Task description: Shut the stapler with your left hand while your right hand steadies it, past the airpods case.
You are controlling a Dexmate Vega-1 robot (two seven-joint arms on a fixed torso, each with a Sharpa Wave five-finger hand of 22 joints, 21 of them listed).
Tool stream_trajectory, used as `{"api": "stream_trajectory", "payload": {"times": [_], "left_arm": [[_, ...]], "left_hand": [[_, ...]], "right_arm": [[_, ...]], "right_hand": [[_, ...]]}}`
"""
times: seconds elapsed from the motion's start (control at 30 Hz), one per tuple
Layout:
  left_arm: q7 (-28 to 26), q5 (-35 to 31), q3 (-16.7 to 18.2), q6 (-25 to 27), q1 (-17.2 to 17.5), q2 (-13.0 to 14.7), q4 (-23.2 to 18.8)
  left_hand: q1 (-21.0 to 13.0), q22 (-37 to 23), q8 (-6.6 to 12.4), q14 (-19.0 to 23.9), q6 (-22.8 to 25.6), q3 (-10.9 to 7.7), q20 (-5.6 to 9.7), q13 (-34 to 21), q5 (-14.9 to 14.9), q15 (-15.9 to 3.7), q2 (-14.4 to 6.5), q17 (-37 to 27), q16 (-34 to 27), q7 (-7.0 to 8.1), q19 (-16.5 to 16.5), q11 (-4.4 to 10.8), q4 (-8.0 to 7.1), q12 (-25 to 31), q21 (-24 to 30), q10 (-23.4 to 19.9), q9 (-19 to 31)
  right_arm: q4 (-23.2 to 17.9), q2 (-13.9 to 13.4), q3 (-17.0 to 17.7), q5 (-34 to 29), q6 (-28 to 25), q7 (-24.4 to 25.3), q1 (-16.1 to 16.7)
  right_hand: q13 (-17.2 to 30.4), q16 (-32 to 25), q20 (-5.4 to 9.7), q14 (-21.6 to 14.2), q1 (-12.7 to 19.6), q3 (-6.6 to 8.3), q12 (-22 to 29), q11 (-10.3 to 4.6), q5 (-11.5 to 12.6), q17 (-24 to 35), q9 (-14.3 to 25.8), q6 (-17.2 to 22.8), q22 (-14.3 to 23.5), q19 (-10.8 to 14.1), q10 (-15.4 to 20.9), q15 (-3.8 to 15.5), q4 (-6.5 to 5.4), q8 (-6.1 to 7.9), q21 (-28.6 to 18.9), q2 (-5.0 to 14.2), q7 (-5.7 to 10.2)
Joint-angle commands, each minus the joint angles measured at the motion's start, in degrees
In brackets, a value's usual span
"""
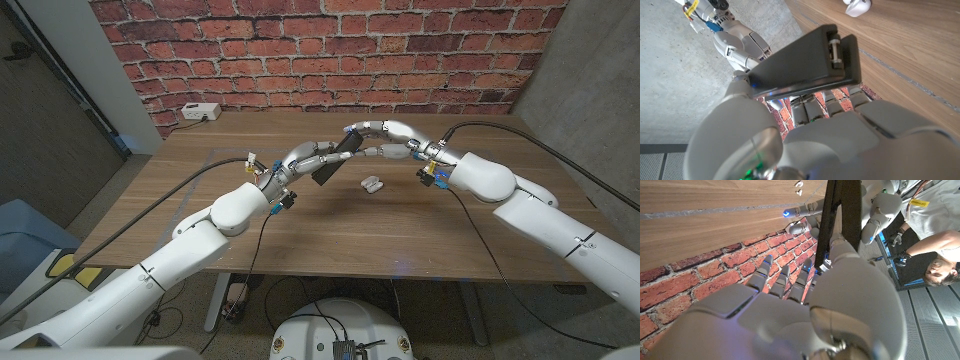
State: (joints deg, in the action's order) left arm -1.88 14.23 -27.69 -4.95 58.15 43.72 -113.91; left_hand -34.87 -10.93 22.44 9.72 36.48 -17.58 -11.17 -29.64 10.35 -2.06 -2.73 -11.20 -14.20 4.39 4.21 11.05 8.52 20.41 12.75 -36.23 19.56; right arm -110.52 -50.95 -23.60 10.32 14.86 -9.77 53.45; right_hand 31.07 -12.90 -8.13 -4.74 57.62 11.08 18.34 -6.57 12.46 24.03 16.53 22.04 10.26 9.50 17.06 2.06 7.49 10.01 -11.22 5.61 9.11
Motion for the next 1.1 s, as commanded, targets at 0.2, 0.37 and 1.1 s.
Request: {"api": "stream_trajectory", "payload": {"times": [0.2,0.37,1.1], "left_arm": [[-0.2,0.6,0.6,-0.9,0.9,0.4,0.0],[-0.5,0.5,0.8,-1.1,1.4,0.5,-0.3],[-1.7,3.8,1.8,-6.9,3.5,-2.8,1.6]], "left_hand": [[-0.6,0.0,0.01,0.7,3.0,-0.21,0.14,-0.3,0.2,-1.11,-0.2,-0.2,0.1,2.1,0.4,-0.07,-0.19,0.2,0.0,-0.6,0.3],[-0.5,-0.1,0.03,0.8,3.1,-0.15,0.1,-0.3,0.2,-1.17,-0.2,-0.2,0.1,2.03,0.5,-0.06,-0.27,0.1,0.0,-0.7,0.4],[-1.3,-0.1,0.13,2.9,4.9,-0.75,0.43,-0.7,0.2,-1.81,-1.0,-0.2,-0.3,1.98,2.2,-0.06,-0.12,0.4,0.5,-2.7,0.1]], "right_arm": [[1.9,-0.8,0.3,3.5,1.2,-2.9,-0.4],[4.1,0.9,0.9,7.4,2.8,-2.5,0.4],[6.2,5.1,3.1,9.2,4.7,4.6,3.2]], "right_hand": [[-1.0,0.4,-1.44,1.7,-3.2,-1.31,-2.3,1.95,-0.9,-0.2,-0.5,-2.1,0.1,-1.0,-2.3,2.05,-0.9,0.81,0.2,-0.67,-0.92],[-1.8,-0.4,-2.34,0.7,-8.9,-3.07,-2.8,3.34,-1.5,-0.3,-0.9,-1.8,0.1,-0.5,-1.0,1.23,-3.53,1.54,-0.2,-0.68,-2.2],[-3.1,-1.6,-1.02,-0.9,-15.5,-3.91,-2.9,3.39,-0.8,-0.6,-1.8,2.6,0.1,0.4,3.5,1.32,-6.49,3.15,-0.6,1.67,-3.07]]}}
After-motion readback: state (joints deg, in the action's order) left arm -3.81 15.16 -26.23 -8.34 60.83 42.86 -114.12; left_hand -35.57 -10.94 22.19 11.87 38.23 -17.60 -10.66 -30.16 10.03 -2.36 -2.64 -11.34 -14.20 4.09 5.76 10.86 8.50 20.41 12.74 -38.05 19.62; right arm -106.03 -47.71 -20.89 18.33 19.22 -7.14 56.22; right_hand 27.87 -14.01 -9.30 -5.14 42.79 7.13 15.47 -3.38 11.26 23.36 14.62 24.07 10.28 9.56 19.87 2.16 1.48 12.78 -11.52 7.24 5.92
